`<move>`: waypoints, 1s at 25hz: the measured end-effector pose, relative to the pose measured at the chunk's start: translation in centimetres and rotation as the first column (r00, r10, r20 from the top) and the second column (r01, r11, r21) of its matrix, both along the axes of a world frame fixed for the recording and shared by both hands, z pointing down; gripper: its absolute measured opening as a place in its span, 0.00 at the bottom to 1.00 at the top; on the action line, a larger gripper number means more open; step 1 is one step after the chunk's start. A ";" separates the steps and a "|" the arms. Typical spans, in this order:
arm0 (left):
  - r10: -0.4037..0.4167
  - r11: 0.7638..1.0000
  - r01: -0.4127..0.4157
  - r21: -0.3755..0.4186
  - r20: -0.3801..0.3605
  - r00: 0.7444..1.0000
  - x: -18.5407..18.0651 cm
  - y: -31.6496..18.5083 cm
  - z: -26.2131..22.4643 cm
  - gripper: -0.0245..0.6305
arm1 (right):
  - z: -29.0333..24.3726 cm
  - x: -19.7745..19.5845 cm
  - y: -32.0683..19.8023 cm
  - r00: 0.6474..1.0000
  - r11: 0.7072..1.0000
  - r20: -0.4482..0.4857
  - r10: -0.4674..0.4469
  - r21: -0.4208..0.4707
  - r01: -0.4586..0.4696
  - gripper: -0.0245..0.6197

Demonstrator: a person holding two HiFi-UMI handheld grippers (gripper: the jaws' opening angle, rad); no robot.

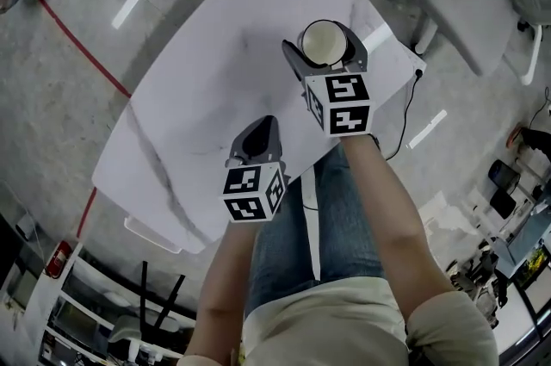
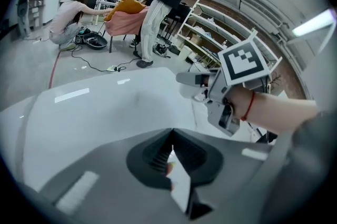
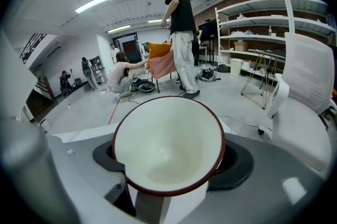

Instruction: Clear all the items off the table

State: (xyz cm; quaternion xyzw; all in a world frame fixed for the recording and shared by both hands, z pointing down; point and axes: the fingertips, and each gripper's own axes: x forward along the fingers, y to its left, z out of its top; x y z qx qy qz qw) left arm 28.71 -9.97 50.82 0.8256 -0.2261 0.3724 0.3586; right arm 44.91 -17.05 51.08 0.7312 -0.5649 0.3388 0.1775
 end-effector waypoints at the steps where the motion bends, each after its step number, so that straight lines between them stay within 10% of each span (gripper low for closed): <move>1: 0.007 1.000 -0.007 0.007 -0.002 1.000 0.1 -0.1 -0.5 0.05 | -0.6 0.0 0.3 1.000 1.000 0.001 0.008 0.003 -0.008 0.68; 25: 0.178 0.981 -0.172 0.087 -0.069 0.982 9.7 3.8 -13.5 0.05 | -15.8 6.3 11.7 0.981 0.980 -0.016 0.193 0.048 -0.192 0.68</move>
